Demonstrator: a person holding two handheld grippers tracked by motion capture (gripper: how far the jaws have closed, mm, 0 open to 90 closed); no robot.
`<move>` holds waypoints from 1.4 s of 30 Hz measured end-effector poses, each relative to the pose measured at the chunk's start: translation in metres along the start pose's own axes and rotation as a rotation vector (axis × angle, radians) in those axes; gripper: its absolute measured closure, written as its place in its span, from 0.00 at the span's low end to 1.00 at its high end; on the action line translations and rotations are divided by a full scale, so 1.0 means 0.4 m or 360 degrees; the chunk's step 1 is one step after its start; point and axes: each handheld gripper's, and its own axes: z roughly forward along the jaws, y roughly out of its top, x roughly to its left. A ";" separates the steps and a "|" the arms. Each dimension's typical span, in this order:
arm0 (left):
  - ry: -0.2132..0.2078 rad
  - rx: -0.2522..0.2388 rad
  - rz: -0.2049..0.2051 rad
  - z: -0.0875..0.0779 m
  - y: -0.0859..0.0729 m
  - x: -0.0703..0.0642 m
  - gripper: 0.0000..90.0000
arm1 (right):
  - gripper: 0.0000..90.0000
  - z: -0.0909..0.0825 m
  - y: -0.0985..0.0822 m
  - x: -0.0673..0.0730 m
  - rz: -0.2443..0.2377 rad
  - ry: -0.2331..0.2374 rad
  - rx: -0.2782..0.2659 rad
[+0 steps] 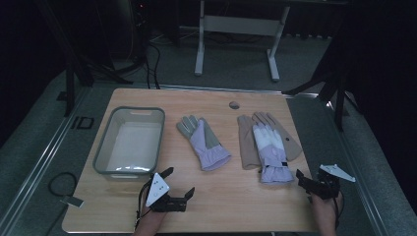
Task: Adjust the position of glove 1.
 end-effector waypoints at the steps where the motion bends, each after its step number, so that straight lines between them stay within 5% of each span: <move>1: 0.0000 0.0003 0.0010 0.000 0.000 -0.001 0.01 | 0.14 -0.010 0.017 -0.002 0.0002 0.0037 0.0002; 11: -0.0010 -0.0002 0.0013 0.000 0.000 -0.002 0.01 | 0.13 -0.030 0.119 0.027 -0.0096 0.0104 -0.0041; 15: -0.0013 -0.0001 0.0012 -0.001 0.000 0.000 0.01 | 0.16 -0.025 0.150 0.045 -0.0094 0.0232 -0.0006; 18: -0.0014 -0.0001 0.0013 -0.001 0.000 0.000 0.01 | 0.15 -0.021 0.161 0.059 -0.0122 0.0213 -0.0008; 21: -0.0015 -0.0006 0.0011 0.000 0.000 -0.002 0.01 | 0.14 -0.013 0.186 0.084 -0.0131 0.0295 0.0009; 26: -0.0015 -0.0003 0.0013 0.000 0.000 -0.001 0.01 | 0.15 -0.008 0.209 0.104 -0.0107 0.0325 0.0013; 29: -0.0017 -0.0005 0.0012 0.000 0.000 -0.001 0.01 | 0.12 -0.008 0.241 0.150 -0.0235 0.0382 -0.0039; 42: -0.0026 0.0000 0.0011 0.000 0.000 0.000 0.01 | 0.16 0.040 0.307 0.274 -0.0414 0.0551 -0.0019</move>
